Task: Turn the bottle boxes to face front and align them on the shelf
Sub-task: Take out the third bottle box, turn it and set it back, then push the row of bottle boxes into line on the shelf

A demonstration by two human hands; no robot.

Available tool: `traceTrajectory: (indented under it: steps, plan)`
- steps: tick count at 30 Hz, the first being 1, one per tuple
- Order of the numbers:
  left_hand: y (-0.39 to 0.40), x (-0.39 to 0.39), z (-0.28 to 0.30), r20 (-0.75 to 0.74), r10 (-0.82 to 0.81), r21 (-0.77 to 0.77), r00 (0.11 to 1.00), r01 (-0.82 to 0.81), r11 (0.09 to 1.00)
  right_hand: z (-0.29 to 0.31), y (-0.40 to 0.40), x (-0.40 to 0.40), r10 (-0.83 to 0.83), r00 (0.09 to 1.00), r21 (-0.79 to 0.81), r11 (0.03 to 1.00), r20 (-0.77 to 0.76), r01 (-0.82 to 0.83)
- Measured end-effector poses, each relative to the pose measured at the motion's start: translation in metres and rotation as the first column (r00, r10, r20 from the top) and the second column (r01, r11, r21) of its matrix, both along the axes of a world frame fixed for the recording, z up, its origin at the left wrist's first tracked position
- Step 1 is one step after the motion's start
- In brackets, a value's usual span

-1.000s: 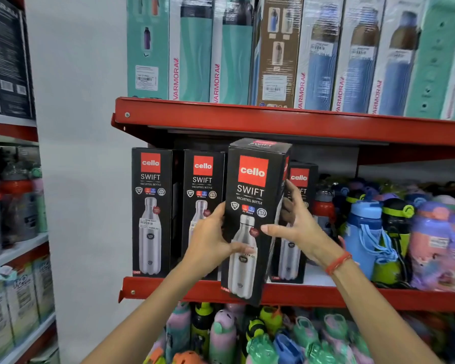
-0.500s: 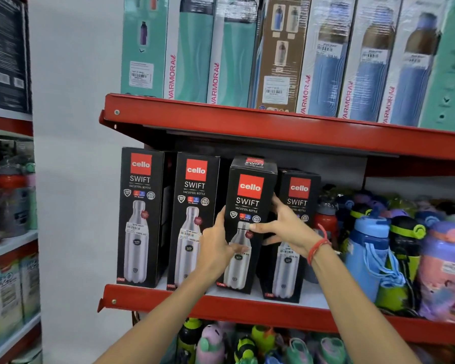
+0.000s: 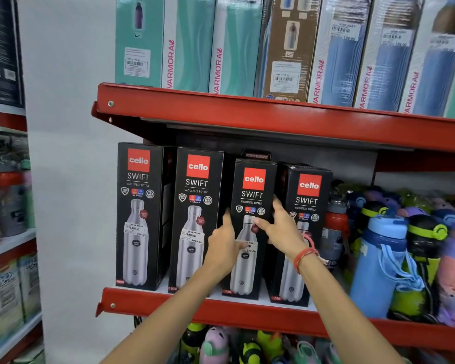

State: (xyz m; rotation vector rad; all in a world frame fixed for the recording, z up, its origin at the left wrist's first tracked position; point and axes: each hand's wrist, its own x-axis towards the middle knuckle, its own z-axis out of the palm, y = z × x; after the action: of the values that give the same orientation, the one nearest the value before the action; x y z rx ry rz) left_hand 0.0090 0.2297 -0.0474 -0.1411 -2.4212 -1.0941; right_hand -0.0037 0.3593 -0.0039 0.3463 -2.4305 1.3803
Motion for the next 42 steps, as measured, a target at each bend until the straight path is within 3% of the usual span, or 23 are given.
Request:
traceTrajectory:
  steps: [5, 9, 13, 16, 19, 23, 26, 28, 32, 42]
  plan:
    - [-0.013, 0.004, -0.005, -0.035, -0.033, -0.083, 0.999, 0.030, 0.996, -0.003, -0.012, 0.005, -0.196, 0.970, 0.055, 0.977, -0.142, 0.205]
    - [-0.030, 0.017, -0.001, -0.103, -0.115, -0.063, 0.988, 0.108, 0.992, -0.002, -0.025, 0.021, -0.342, 0.863, 0.009, 0.929, -0.372, 0.371]
    - [-0.061, 0.034, 0.007, -0.268, -0.159, 0.036, 0.950, 0.175, 0.984, 0.002, -0.054, 0.040, -0.329, 0.765, -0.048, 0.930, -0.554, 0.365]
    - [-0.091, 0.042, 0.007, -0.412, -0.114, 0.078, 0.904, 0.159, 0.984, 0.000, -0.090, 0.050, -0.207, 0.763, -0.076, 0.976, -0.613, 0.204]
    - [-0.126, 0.044, -0.001, -0.524, -0.033, 0.130, 0.851, 0.118, 0.984, -0.013, -0.132, 0.058, -0.012, 0.839, -0.114, 0.992, -0.544, -0.059]
    - [-0.172, 0.045, -0.022, -0.607, 0.103, 0.144, 0.788, -0.018, 0.989, -0.044, -0.181, 0.063, 0.137, 0.920, -0.156, 0.966, -0.368, -0.207]
    - [-0.202, 0.046, -0.038, -0.440, 0.096, 0.257, 0.893, 0.023, 0.966, -0.073, -0.216, 0.063, 0.180, 0.964, -0.198, 0.955, -0.197, -0.219]
    - [-0.216, 0.044, -0.049, -0.294, -0.048, 0.299, 0.955, 0.139, 0.944, -0.088, -0.234, 0.063, 0.211, 0.970, -0.199, 0.952, -0.124, -0.232]
    - [-0.240, 0.043, -0.069, -0.092, -0.247, 0.310, 0.965, 0.263, 0.913, -0.106, -0.249, 0.060, 0.222, 0.974, -0.220, 0.949, -0.040, -0.225]
    - [-0.259, 0.068, -0.073, -0.012, -0.319, 0.310, 0.948, 0.306, 0.900, -0.111, -0.237, 0.076, 0.151, 0.988, -0.173, 0.974, 0.029, -0.144]
